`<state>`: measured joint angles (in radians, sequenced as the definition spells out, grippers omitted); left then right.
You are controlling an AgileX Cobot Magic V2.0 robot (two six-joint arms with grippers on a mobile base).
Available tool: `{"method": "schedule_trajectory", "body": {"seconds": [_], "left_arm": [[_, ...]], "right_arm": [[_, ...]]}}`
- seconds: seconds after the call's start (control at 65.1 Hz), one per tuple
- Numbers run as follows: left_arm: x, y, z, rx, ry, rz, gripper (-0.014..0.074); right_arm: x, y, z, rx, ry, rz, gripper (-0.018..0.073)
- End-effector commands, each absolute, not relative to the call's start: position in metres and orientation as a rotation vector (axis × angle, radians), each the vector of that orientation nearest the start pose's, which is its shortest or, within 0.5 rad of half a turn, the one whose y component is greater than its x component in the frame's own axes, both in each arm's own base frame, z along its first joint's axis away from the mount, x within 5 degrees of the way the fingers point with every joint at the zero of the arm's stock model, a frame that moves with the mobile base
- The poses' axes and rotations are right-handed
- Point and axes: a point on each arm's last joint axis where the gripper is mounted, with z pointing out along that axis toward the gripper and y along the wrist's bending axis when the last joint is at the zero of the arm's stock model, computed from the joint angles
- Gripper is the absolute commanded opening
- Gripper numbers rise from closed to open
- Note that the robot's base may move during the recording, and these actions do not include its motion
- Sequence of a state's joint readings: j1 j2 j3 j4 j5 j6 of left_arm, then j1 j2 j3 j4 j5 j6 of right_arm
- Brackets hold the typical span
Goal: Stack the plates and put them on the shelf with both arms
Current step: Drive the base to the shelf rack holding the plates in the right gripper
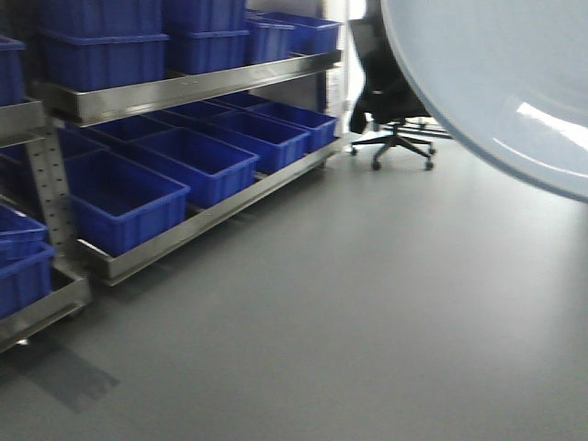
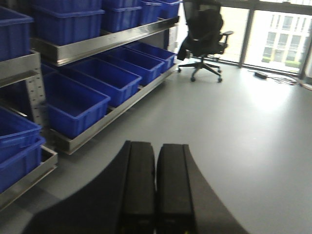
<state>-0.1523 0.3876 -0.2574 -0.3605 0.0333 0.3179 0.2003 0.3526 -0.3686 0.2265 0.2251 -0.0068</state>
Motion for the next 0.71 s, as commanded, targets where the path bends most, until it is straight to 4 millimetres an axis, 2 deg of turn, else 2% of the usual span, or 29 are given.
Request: {"method": "schedule_trajectory", "body": {"seconds": [0.0,0.691], "left_arm": [[0.0954,-0.0133,0.2879,0.067,1.545,-0.149,0.0082],[0.0954,-0.0133,0.2879,0.067,1.545,-0.149,0.0082]], "right_arm": [[0.0831,0.0192,0.3124,-0.004,1.573,0.349,0.0048],[0.0831,0.0192,0.3124,-0.004,1.573,0.349,0.0048]]}}
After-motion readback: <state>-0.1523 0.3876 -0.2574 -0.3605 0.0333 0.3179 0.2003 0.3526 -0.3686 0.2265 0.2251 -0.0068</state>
